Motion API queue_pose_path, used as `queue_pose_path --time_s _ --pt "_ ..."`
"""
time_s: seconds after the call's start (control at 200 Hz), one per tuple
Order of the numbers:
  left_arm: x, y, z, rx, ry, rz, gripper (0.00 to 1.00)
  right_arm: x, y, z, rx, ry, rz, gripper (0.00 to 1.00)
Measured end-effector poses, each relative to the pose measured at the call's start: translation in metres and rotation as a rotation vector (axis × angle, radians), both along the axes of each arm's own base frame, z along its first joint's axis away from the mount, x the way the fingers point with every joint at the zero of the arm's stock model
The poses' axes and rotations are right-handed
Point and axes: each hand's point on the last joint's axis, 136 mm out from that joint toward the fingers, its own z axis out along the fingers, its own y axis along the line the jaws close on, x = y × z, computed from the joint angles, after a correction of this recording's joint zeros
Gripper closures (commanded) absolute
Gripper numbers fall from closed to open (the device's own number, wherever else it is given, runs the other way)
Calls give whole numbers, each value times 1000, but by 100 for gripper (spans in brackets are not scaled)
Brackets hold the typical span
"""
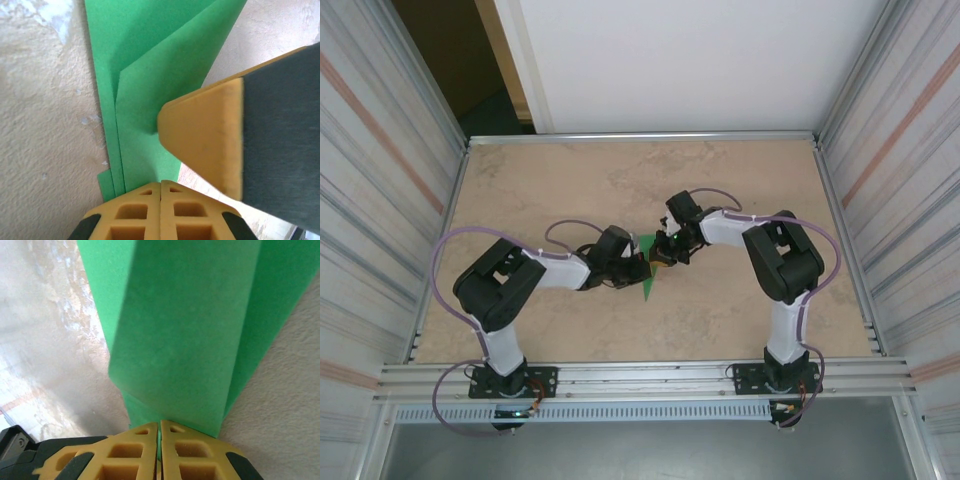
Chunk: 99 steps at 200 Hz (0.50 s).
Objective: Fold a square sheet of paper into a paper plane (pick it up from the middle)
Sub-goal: Fold the wing for the fifth time at the center of the table.
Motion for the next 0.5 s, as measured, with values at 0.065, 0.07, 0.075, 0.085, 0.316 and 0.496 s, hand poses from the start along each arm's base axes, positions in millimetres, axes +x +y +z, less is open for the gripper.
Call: queue_pose_path --time_s 0.065,0.07,0.075,0.085,0.316,0.496 --pt "0 0 0 -5 -4 2 100 5 -3 9 9 -38 9 89" --pt "0 0 0 -5 -4 2 100 6 -3 9 9 -39 10 88" --pt "0 0 0 -5 -4 2 100 6 -3 10 10 -42 10 88" --pt "0 0 0 -6 -5 3 100 7 -4 12 12 -49 12 88" --pt "0 0 0 -10 -9 3 100 46 -16 44 35 -220 61 86" --pt "0 0 0 -11 -9 3 100 51 -15 34 56 -233 129 85"
